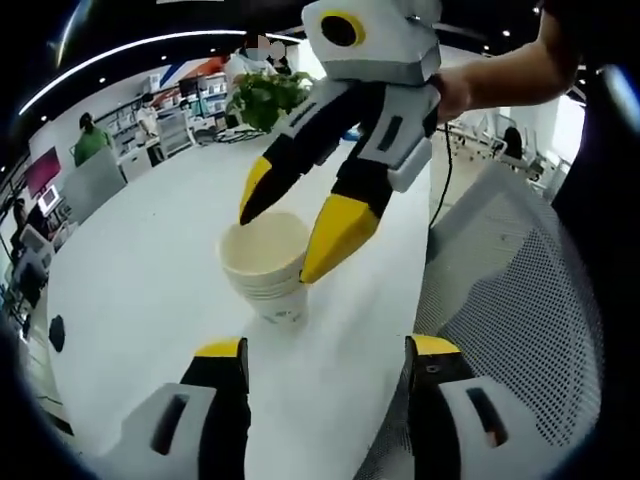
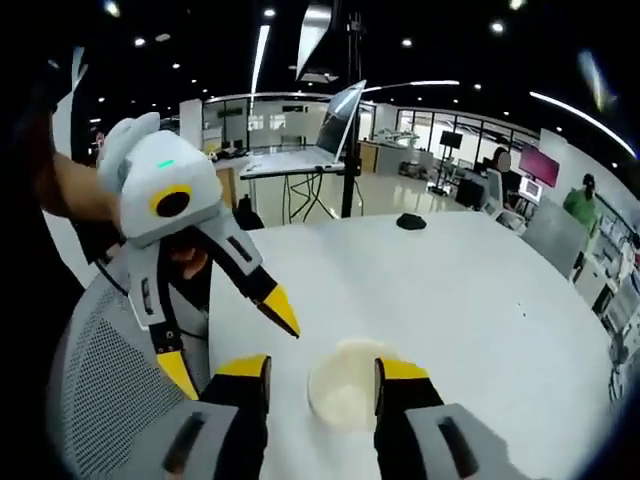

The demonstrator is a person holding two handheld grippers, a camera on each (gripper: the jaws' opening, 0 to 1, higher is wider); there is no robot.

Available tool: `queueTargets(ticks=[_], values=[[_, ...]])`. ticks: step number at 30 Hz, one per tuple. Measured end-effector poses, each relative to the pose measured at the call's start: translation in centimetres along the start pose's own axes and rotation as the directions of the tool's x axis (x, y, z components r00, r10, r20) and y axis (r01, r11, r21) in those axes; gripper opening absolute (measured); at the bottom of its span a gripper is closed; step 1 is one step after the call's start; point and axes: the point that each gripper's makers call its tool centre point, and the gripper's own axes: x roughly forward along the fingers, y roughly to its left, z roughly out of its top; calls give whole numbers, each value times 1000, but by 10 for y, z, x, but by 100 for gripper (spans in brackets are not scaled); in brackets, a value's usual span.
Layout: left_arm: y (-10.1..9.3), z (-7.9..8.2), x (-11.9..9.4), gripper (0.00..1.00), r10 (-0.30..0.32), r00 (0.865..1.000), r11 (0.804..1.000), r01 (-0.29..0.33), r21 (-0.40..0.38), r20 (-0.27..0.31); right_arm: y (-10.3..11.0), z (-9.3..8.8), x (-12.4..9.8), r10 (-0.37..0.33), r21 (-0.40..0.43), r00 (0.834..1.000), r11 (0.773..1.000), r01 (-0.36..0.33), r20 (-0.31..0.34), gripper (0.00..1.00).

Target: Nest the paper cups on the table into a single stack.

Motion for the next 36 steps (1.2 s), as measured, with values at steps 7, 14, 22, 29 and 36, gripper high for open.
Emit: queueTargets(ticks=[7, 14, 22, 29, 36], values=[[7, 3, 10, 62, -10, 1000, 999, 11, 33, -21, -16, -14, -9, -78, 44, 997, 996, 77, 25, 54], [18, 8, 21, 61, -14, 1000, 999, 14, 44, -15, -23, -29, -8, -104, 90, 994, 991, 102, 21, 56], [29, 14, 34, 58, -22, 1000, 999, 22, 42, -1, -25, -37, -1, -107, 126, 994, 987, 104, 14, 55], [31, 16, 46, 55, -55, 998, 998, 55, 25, 24, -26, -38, 5, -99, 140, 995, 986, 96, 14, 53], [33, 16, 56, 50, -72, 997, 997, 72, 40, 18, -25, -42, 14, -80, 155, 997, 985, 78, 6, 51]])
